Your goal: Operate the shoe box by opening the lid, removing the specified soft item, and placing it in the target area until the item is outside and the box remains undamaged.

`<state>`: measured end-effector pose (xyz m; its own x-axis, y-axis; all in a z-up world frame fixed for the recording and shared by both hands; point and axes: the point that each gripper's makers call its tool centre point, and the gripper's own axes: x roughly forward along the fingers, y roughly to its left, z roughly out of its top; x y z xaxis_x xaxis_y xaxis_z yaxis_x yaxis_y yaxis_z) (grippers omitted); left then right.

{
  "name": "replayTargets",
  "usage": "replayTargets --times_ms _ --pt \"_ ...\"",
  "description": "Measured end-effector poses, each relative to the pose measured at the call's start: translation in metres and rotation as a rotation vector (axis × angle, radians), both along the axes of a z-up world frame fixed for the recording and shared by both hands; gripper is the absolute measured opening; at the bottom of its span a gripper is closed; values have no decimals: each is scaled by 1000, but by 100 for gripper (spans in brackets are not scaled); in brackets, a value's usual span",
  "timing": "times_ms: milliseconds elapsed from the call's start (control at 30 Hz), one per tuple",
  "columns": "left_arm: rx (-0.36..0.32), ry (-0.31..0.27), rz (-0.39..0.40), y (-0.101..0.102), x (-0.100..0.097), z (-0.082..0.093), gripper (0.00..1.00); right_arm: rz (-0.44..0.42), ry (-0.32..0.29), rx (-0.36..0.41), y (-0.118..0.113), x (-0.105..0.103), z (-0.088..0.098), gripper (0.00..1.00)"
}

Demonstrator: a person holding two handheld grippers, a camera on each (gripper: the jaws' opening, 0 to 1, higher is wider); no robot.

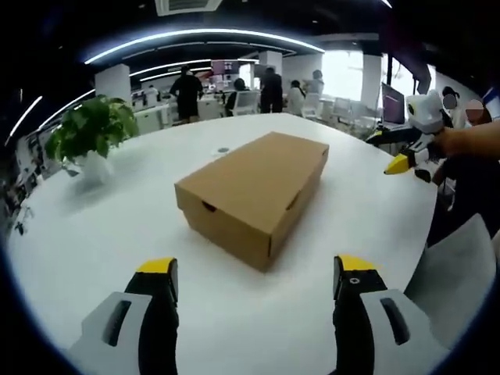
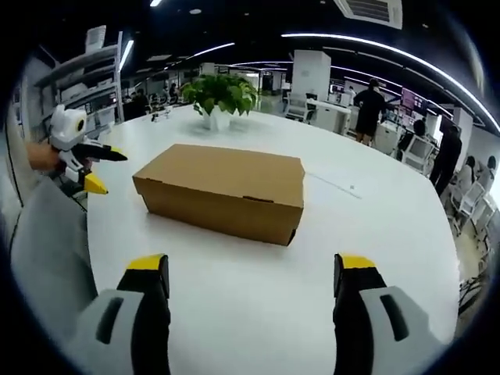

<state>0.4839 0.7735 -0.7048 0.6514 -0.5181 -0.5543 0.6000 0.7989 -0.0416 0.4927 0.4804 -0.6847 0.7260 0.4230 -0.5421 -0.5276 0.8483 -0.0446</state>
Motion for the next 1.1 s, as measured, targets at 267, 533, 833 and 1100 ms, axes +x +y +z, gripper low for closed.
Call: replayTargets --times_ms 267,533,833,1100 --pt "19 -23 24 -7 9 -5 75 45 -12 -32 -2 21 -4 71" --pt "15 -36 48 -15 23 -5 69 105 -13 -87 -1 39 -8 63" --pt "9 -33 69 -29 25 -8 62 180 5 -165 7 51 -14 51" --pt "5 -57 64 -39 27 -4 57 188 26 -186 8 57 -17 46"
